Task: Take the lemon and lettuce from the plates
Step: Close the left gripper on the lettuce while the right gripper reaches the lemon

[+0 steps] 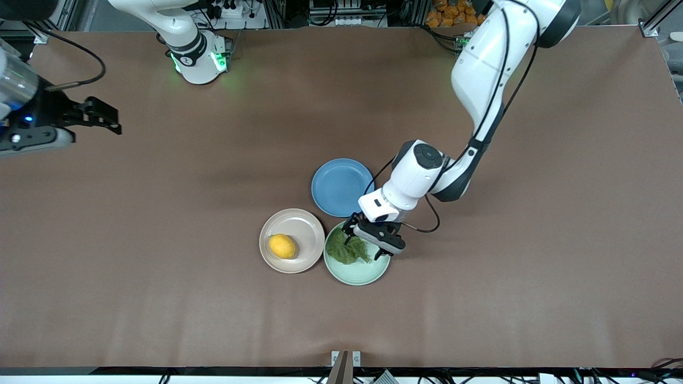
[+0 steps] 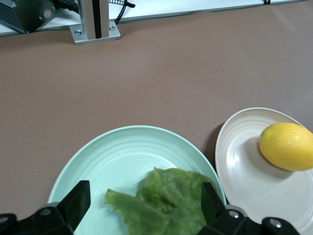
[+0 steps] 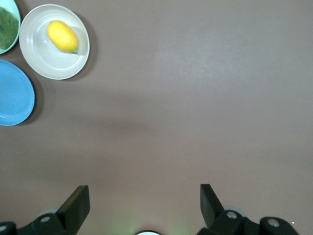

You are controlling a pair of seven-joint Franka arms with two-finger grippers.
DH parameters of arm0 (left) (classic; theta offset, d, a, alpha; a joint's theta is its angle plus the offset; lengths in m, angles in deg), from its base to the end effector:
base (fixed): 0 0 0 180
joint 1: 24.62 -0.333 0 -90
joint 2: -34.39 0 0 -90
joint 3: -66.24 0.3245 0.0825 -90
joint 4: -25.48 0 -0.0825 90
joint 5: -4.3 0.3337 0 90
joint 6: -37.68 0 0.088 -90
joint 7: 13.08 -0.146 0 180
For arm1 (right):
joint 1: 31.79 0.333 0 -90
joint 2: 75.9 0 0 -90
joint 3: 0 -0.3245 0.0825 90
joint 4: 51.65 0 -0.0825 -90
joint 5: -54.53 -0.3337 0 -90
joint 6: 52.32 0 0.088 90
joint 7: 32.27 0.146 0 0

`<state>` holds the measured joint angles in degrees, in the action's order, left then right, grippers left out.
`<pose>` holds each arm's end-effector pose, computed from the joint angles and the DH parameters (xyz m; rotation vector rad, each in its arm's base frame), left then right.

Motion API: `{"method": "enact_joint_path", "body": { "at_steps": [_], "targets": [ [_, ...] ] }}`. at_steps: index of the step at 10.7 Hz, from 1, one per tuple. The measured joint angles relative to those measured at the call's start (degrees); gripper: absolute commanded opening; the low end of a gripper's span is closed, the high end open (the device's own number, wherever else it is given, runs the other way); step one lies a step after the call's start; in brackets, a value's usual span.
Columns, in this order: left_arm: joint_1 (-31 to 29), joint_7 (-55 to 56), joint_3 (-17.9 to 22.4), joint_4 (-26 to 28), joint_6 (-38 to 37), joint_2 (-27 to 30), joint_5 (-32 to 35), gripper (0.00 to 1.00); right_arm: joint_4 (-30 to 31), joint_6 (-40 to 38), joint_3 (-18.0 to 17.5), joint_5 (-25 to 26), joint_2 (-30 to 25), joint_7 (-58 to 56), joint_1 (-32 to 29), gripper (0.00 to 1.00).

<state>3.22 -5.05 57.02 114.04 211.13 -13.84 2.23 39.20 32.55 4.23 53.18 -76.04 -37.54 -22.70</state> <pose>0.6119 -0.4231 0.2415 2.6365 -0.5054 0.7709 0.4870 0.0450 0.5819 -3.1012 -0.2763 0.1587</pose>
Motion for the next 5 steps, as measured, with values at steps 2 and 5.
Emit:
{"method": "enact_joint_path", "body": {
  "at_steps": [2,5],
  "targets": [
    [0.36,0.04,0.01,-0.43,4.11,-3.18,-0.02,1.0,-0.15,0.48,-0.04,-0.51,1.5,0.08,2.72,1.0],
    [1.27,0.04,0.18,-1.65,4.35,-5.02,-0.02,0.86,-0.22,5.31,-0.11,-3.42,5.71,0.09,6.98,1.0]
  ]
}}
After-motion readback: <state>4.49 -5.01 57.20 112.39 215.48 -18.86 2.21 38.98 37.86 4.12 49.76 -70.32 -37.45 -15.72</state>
